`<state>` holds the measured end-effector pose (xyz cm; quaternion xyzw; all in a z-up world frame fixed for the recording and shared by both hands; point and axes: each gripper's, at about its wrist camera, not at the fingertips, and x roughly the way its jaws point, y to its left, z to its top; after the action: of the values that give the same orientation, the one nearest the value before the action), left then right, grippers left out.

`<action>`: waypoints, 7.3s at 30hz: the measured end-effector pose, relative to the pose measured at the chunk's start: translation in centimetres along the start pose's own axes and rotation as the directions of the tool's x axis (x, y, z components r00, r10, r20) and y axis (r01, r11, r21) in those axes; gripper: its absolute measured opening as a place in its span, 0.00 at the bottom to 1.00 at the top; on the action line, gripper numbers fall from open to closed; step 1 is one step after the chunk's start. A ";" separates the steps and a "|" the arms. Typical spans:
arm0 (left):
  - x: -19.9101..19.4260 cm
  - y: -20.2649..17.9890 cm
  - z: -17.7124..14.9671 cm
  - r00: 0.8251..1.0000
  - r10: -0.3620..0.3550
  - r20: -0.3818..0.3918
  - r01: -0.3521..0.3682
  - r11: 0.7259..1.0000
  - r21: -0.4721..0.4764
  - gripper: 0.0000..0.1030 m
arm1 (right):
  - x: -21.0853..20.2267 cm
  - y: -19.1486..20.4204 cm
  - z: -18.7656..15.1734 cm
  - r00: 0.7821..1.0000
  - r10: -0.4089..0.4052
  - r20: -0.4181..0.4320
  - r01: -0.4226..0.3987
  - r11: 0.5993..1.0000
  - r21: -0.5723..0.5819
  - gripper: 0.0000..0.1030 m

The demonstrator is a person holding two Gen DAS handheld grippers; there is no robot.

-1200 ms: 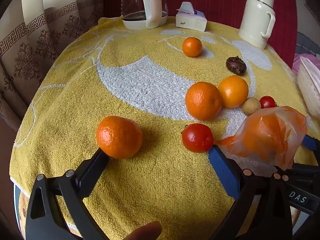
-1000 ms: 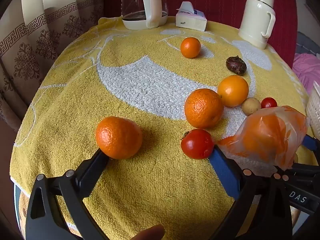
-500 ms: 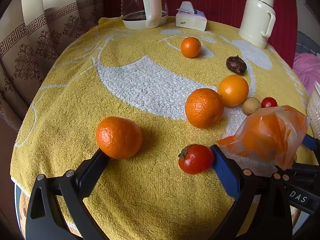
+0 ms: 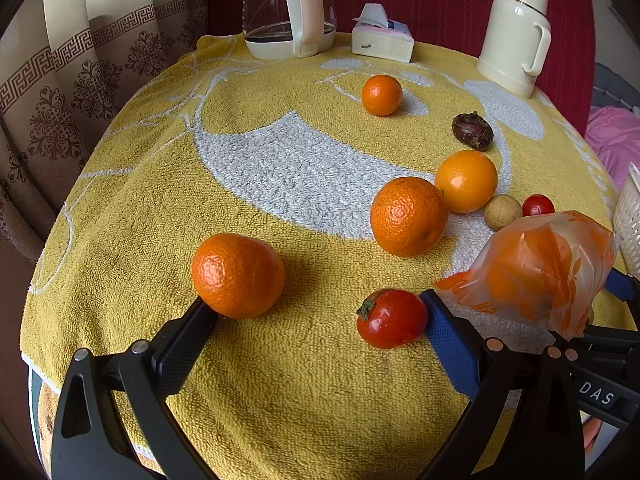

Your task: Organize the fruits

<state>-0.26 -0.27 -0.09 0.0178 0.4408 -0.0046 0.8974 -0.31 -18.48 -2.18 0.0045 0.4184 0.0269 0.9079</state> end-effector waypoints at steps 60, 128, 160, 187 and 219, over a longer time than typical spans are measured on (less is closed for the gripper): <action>0.0 -0.1 0.3 1.000 0.013 0.003 -0.013 1.000 0.006 0.95 | -0.1 0.4 -0.5 1.000 0.003 -0.015 -0.003 0.999 -0.032 0.98; -0.8 6.1 1.2 0.992 -0.111 0.060 0.117 0.989 -0.093 0.60 | -2.9 3.7 -1.0 0.942 0.326 0.084 -0.307 0.933 -0.188 0.58; -7.3 3.1 2.4 0.955 -0.217 0.203 0.231 0.972 -0.048 0.39 | -12.4 -12.3 0.2 0.904 0.047 0.424 -0.126 0.979 0.160 0.56; -10.9 -12.3 5.2 0.886 -0.425 0.183 0.381 0.895 0.233 0.39 | -13.6 -24.5 -1.0 0.894 -0.177 0.413 0.007 0.924 0.381 0.59; -10.5 -24.1 5.4 0.832 -0.525 0.180 0.439 0.821 0.366 0.95 | -18.6 -26.0 -1.8 0.798 -0.292 0.528 0.053 0.905 0.421 0.87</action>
<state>-2.95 -24.64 10.81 0.0443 0.2965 -0.3049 0.9040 -12.59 -45.42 9.97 0.1518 0.1177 -0.1431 0.9709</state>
